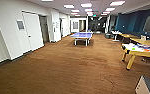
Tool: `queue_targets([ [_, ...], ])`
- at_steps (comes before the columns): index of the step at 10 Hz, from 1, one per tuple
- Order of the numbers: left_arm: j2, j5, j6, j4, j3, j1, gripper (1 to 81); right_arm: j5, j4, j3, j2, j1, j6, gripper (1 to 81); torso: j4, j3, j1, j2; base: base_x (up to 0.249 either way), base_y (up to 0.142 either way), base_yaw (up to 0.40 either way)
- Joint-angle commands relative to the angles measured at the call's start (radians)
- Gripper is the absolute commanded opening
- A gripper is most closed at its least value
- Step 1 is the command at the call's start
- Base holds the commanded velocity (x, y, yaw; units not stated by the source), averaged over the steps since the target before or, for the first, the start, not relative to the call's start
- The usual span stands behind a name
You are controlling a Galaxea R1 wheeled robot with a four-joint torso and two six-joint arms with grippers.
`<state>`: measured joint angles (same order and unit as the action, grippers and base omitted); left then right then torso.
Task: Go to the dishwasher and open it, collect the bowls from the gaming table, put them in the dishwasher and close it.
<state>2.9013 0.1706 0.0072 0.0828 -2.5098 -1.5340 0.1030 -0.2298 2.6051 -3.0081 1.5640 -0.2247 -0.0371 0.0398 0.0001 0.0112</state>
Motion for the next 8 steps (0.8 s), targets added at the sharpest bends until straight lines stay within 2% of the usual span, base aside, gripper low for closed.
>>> queue_targets([
  [1,-0.005,-0.056,0.008,0.012,0.005,0.028,81.1,-0.058,-0.011,-0.007,-0.004,-0.025,0.002,81.1,0.0,0.0,0.0,0.0,0.164,0.0,0.0],
  [8,-0.005,-0.056,0.01,0.012,0.005,0.028,81.1,-0.057,-0.013,-0.011,-0.002,-0.026,0.002,81.1,0.0,0.0,0.0,0.0,0.169,0.0,0.0],
])
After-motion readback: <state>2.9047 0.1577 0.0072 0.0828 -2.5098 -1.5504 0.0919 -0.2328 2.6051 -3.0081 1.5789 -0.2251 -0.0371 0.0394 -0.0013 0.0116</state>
